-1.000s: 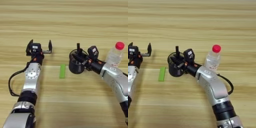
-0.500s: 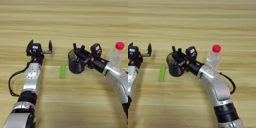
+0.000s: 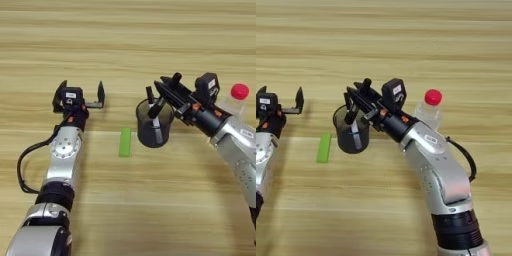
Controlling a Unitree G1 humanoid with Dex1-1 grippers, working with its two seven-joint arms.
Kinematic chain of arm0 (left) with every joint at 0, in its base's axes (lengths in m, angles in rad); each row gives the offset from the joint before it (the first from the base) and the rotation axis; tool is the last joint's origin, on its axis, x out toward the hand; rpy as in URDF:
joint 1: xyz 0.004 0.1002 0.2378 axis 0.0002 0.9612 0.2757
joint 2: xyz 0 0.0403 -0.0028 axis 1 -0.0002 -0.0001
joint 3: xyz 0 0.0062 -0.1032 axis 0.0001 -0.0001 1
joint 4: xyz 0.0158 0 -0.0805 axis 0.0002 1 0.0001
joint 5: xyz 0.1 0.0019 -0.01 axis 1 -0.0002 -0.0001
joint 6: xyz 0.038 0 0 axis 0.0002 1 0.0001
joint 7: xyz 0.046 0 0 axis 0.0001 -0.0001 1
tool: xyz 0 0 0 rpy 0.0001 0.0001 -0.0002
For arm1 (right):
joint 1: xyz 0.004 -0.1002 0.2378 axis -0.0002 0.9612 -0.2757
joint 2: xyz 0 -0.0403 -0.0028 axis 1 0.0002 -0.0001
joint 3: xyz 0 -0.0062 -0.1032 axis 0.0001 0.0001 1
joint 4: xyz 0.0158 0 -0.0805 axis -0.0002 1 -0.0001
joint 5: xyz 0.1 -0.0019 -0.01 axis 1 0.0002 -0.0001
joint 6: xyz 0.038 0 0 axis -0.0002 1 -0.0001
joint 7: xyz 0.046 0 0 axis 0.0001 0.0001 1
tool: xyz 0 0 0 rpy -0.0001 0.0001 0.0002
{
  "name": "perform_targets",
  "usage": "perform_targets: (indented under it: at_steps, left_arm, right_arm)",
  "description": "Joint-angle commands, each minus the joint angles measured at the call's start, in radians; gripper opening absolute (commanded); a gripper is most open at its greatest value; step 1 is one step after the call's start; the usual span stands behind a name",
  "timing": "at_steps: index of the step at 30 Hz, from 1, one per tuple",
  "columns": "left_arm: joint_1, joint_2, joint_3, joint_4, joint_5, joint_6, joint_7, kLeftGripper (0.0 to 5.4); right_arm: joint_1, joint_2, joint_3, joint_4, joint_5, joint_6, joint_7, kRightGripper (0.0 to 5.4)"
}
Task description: Move the objects on the table
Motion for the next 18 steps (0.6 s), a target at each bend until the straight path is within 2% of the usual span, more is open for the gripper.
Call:
perform_targets:
  at_steps: [1,6,10,15,18]
  left_arm:
    - [-0.007,-0.001,-0.003,0.005,0.012,0.005,0.005,5.40]
    - [-0.007,-0.003,-0.004,0.003,0.013,0.006,0.007,5.40]
    - [-0.008,-0.005,-0.005,0.003,0.015,0.007,0.010,5.40]
    - [-0.010,-0.005,-0.006,0.004,0.015,0.007,0.012,5.40]
    - [-0.010,-0.004,-0.005,0.004,0.015,0.008,0.012,5.40]
  right_arm:
    - [-0.009,0.005,-0.031,-0.041,0.023,-0.020,-0.021,0.85]
    - [0.004,-0.041,-0.091,-0.148,0.070,0.004,-0.035,0.85]
    - [0.041,-0.093,-0.156,-0.211,0.113,0.023,-0.039,0.85]
    - [0.131,-0.154,-0.232,-0.274,0.175,0.067,-0.048,0.85]
    - [0.209,-0.199,-0.249,-0.319,0.204,0.115,-0.044,0.85]
